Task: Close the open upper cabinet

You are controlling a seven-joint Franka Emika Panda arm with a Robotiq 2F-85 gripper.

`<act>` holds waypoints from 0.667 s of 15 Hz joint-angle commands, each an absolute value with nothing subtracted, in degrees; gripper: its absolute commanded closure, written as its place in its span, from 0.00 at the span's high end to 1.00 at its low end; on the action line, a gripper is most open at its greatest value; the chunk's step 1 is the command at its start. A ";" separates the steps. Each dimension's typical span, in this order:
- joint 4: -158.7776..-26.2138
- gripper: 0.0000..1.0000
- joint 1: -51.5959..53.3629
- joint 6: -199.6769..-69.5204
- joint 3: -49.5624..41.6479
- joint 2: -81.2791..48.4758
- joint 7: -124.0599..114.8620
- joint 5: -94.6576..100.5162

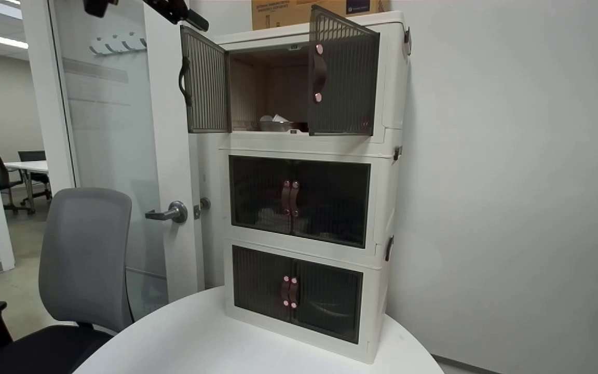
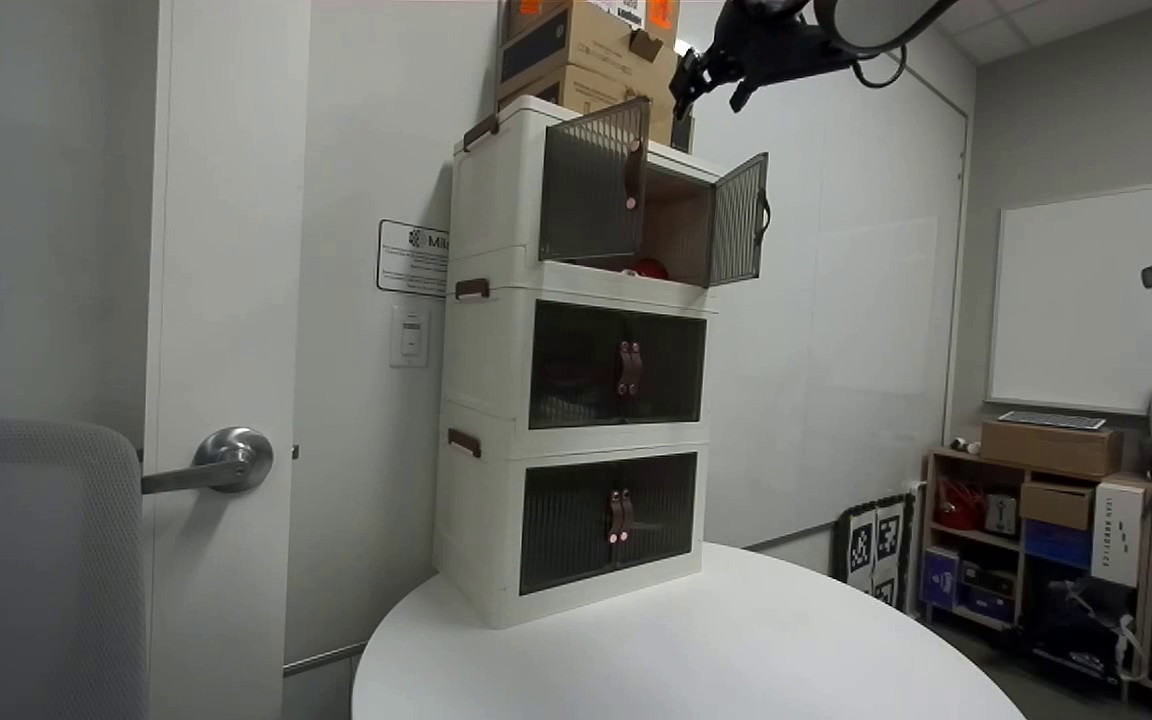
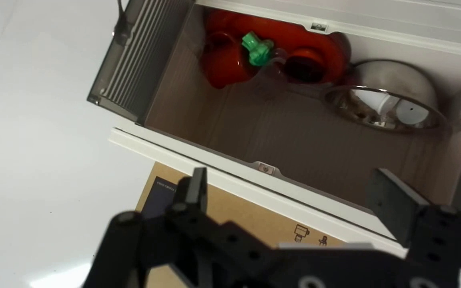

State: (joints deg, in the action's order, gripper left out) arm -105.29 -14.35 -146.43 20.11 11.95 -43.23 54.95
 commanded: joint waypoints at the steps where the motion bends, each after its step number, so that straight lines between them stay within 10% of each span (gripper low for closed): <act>1: -101.48 1.00 -6.97 -140.00 15.78 8.06 -38.91 52.66; 10: -93.87 1.00 2.06 -122.84 11.86 7.07 -17.81 32.57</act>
